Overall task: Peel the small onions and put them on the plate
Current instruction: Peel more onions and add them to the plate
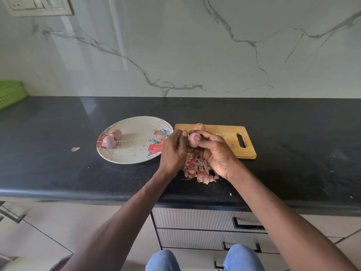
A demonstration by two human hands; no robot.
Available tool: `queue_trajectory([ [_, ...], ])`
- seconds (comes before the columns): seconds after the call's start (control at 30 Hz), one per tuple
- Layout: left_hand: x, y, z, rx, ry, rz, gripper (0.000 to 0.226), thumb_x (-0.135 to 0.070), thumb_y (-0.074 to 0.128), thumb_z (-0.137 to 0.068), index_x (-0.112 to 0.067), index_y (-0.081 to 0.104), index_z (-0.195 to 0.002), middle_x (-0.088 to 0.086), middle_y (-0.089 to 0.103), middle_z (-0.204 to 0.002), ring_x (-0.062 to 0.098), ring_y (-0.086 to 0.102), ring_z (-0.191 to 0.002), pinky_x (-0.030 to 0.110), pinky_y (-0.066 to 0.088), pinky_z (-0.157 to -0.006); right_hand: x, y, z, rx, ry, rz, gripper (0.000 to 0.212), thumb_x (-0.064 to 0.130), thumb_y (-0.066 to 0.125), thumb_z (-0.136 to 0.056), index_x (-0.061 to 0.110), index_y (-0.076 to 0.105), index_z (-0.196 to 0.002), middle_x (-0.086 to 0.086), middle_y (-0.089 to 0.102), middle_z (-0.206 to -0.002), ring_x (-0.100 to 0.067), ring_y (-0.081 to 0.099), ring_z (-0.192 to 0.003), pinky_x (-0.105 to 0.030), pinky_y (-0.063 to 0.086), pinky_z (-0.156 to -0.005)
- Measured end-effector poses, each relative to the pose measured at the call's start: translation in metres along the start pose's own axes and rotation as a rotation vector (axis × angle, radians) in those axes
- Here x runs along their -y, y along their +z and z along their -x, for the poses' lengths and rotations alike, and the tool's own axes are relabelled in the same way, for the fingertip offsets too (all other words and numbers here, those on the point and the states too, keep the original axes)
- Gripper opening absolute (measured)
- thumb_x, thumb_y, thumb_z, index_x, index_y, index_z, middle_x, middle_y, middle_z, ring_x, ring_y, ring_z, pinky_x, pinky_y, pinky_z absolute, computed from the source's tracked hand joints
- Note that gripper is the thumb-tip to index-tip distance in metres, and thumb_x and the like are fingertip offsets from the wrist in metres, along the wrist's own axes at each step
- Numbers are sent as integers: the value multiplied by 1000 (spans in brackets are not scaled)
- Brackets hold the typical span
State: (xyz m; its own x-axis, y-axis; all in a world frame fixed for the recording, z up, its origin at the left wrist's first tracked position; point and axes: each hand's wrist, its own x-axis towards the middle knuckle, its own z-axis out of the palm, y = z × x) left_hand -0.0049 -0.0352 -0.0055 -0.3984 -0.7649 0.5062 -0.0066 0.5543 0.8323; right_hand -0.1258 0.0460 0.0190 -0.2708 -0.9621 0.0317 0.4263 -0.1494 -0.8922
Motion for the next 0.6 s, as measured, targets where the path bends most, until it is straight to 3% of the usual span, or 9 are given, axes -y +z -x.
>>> queue_trajectory([
  [0.17, -9, 3, 4, -36, 28, 14, 34, -27, 44, -104, -6, 50, -78, -4, 49, -64, 8, 43, -60, 36, 39, -54, 3, 0, 1, -26, 69, -127, 25, 3, 54, -97, -9, 63, -117, -21, 72, -103, -26, 72, -86, -29, 61, -72],
  [0.33, -4, -4, -1, -78, -27, 104, 28, -31, 50, -104, -21, 46, -79, -3, 42, -64, 16, 38, -59, 40, 33, -51, 14, -17, -2, -147, 88, -323, 20, 7, 52, -101, -7, 60, -114, -23, 70, -99, -22, 69, -75, -26, 61, -65],
  [0.43, -2, -5, -7, -42, -25, -43, 11, -12, 62, -98, -21, 57, -98, -4, 59, -86, 8, 52, -72, 27, 46, -64, 11, -14, -3, -69, 85, -252, 27, 2, 48, -100, -8, 58, -124, -25, 69, -107, -26, 72, -86, -30, 60, -81],
  [0.5, -2, -3, -7, -36, 8, -142, 26, -4, 62, -96, -17, 62, -118, -4, 64, -108, 4, 59, -91, 20, 51, -79, 8, -12, -3, -28, 70, -278, 29, -1, 47, -99, -6, 59, -125, -25, 66, -114, -30, 71, -97, -34, 59, -89],
  [0.6, -5, -5, -5, -71, -41, -168, 31, -12, 55, -103, -13, 64, -133, 0, 71, -121, 8, 63, -109, 4, 44, -87, 9, -14, -7, -31, 47, -311, 33, -4, 46, -97, -4, 60, -127, -27, 55, -130, -32, 64, -109, -35, 60, -89],
])
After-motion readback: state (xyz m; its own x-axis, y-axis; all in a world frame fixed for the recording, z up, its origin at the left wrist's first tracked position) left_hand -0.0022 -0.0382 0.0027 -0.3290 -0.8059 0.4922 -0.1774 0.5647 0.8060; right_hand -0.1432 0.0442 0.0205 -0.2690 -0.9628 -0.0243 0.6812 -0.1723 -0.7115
